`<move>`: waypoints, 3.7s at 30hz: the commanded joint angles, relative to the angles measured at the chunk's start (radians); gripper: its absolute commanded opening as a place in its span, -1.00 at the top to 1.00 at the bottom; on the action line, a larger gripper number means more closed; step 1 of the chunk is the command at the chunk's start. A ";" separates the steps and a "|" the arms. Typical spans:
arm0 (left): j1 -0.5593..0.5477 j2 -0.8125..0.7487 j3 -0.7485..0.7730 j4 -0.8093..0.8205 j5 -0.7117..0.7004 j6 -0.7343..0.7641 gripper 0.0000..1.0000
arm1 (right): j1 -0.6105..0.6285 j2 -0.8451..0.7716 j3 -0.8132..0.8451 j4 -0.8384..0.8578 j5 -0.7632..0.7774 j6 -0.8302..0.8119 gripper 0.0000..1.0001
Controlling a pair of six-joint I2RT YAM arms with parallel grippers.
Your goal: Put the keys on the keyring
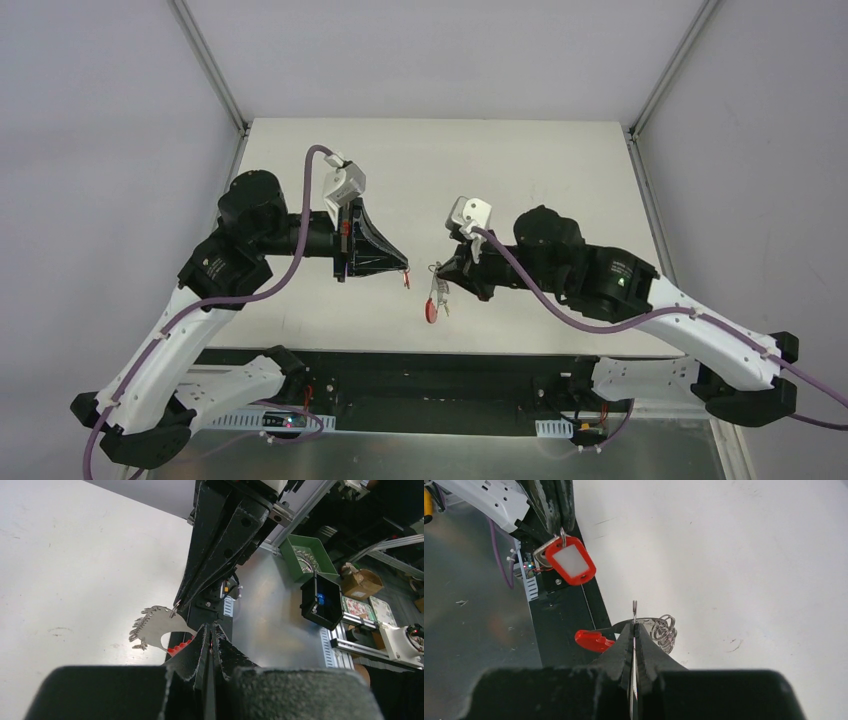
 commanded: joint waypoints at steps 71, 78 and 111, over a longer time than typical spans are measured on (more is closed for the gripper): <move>-0.009 -0.009 0.028 0.004 -0.135 0.033 1.00 | 0.184 0.199 0.308 0.001 0.222 -0.014 1.00; -0.009 -0.015 0.023 0.004 -0.150 0.037 1.00 | 0.185 0.182 0.302 -0.005 0.218 -0.007 1.00; -0.009 -0.023 0.033 0.004 -0.182 0.033 1.00 | 0.190 0.138 0.258 -0.013 0.281 0.027 1.00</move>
